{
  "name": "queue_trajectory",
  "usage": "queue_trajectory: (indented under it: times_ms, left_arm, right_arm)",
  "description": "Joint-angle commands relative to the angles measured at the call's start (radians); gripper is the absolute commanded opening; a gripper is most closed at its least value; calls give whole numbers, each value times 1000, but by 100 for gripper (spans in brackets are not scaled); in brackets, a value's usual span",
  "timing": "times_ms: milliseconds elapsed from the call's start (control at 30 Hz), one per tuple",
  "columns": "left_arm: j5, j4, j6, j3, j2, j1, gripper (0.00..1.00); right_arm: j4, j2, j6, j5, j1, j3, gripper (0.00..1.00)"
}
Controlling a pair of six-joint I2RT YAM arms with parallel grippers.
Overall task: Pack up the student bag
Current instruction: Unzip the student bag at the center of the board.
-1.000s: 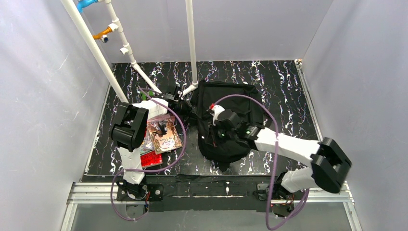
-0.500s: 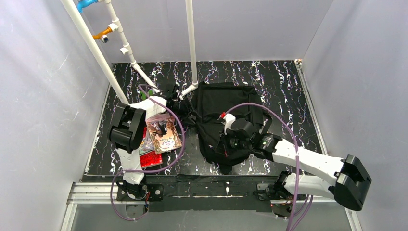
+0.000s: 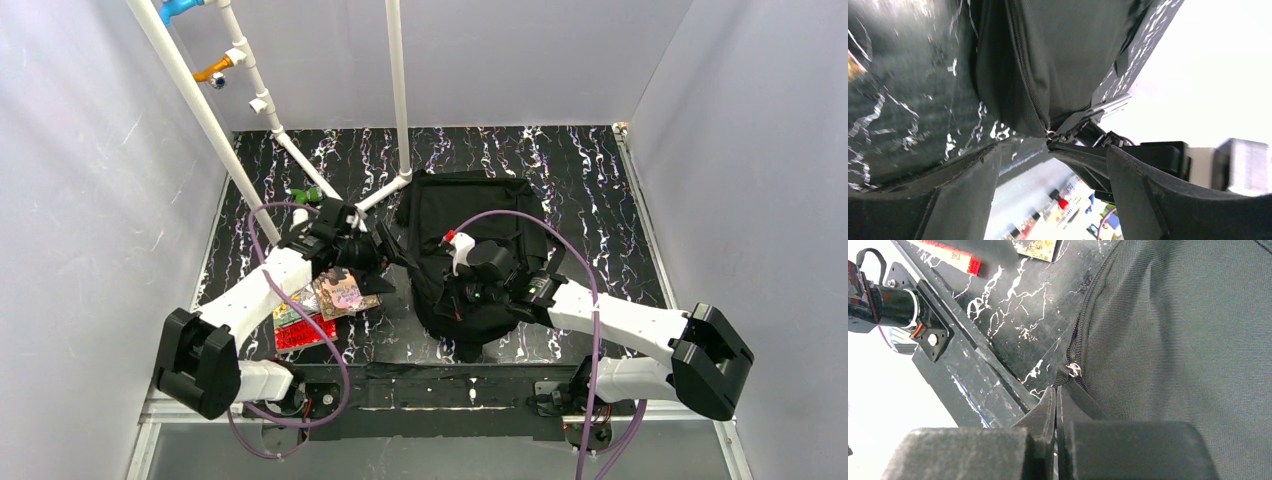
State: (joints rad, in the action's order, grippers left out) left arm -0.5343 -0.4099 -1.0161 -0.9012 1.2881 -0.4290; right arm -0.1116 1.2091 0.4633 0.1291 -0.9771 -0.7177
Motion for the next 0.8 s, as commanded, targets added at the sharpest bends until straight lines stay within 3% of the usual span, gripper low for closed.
queue_trajectory:
  times_ms: [0,133,300,367,400,533,667,767]
  left_arm:
    - [71,49,-237,37,32,-107,74]
    - [80,78,-206,-25,179,-145,67]
    - [156,73,-123,-66,313,-134,30]
    - [182,65,-93,-65,324,-111,4]
    - [196,52,-77,-61,320,-91,0]
    - [211,3,40,-12,249,44,0]
    - [187,-58,194,-8,179,129,0]
    - [157,-112,276,-33,175,133,0]
  right_arm:
    - [40,8,-23,29,-2,-51,1]
    - [27,-13,-18,28,-3,-52,1]
    - [2,-55,-22,-3,-4,-38,1]
    - [-59,-67,-28,-62,-3,-43,1]
    - [-102,-76,-25,-110,-2,-47,1]
    - [-266,-127,25,-366,53,-23,1]
    - [-351,-233,82,-360,253,50,1]
    - [-403,-304,112,-384,322,65,1]
